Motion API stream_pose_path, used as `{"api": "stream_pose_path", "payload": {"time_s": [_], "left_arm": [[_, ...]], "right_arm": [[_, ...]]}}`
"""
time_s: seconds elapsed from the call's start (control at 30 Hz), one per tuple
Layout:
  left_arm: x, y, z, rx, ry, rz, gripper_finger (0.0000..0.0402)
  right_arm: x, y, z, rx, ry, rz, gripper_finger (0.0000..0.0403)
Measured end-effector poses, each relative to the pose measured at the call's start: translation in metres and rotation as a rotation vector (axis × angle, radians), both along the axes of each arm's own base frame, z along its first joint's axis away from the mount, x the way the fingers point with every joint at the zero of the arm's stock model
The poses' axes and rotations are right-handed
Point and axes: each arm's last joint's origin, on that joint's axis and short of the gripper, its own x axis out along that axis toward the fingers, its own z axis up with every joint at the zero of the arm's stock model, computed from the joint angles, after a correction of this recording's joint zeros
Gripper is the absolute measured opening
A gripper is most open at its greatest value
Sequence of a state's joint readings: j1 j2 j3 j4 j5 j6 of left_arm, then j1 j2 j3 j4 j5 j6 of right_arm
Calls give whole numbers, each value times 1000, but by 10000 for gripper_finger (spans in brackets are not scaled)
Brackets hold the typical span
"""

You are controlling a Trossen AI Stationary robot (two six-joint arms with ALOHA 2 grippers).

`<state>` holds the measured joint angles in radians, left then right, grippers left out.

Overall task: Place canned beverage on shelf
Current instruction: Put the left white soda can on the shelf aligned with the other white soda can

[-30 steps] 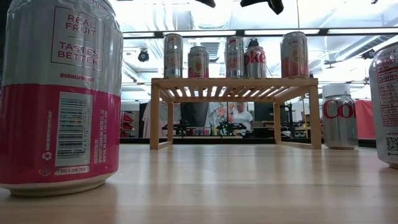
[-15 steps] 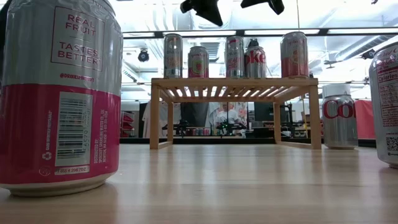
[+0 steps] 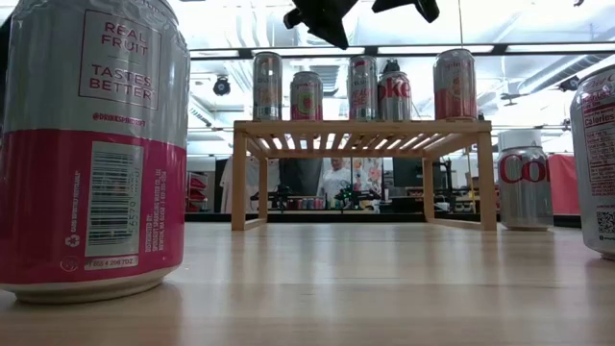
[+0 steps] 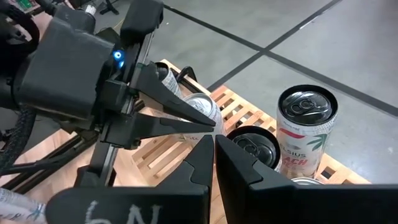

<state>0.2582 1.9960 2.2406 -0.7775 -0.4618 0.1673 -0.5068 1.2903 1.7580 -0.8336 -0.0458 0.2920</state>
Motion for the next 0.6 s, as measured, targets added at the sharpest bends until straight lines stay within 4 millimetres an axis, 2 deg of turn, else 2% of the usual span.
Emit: {"api": "stream_pose_path", "payload": {"time_s": [0.6], "left_arm": [[4, 9, -10, -15, 10, 24, 0]], "right_arm": [[0, -1, 0, -11, 6, -17, 9]]}}
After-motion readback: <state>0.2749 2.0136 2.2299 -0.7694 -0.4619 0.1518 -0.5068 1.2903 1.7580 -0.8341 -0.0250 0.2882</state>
